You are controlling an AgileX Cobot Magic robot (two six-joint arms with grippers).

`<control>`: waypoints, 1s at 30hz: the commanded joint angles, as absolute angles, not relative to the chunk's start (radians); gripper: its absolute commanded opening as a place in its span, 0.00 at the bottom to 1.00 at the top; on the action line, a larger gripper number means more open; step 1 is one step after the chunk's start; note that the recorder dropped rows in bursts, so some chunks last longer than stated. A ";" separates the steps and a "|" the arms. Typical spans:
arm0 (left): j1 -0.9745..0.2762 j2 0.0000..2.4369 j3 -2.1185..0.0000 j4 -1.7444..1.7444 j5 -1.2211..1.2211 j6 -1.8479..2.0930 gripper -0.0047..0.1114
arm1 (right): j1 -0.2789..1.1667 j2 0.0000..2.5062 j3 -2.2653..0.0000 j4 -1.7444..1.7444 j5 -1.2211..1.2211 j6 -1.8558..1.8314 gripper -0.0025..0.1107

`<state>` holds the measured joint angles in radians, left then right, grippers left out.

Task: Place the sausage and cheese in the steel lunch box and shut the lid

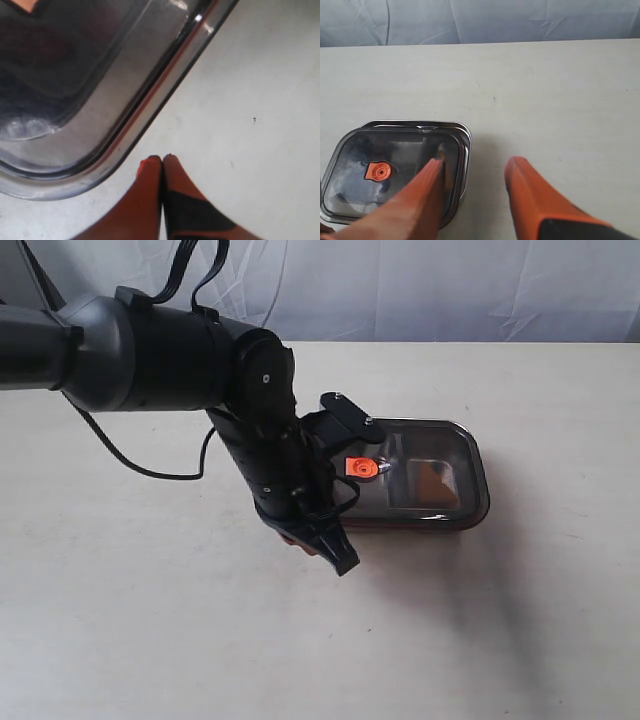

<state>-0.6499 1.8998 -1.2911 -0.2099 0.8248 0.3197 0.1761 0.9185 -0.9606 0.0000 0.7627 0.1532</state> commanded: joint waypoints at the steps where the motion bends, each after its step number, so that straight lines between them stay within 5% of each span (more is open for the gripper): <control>1: -0.648 1.902 -1.296 -0.207 0.808 0.313 0.04 | 0.171 0.913 -0.963 -0.015 0.748 0.151 0.38; 30: -0.648 1.955 -1.312 -0.211 0.805 0.315 0.04 | 0.171 0.913 -0.963 -0.015 0.733 0.151 0.38</control>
<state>-0.6499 1.9553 -1.2981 -0.2099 0.8261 0.3197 0.1761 0.9185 -0.9606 0.0000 0.7484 0.1532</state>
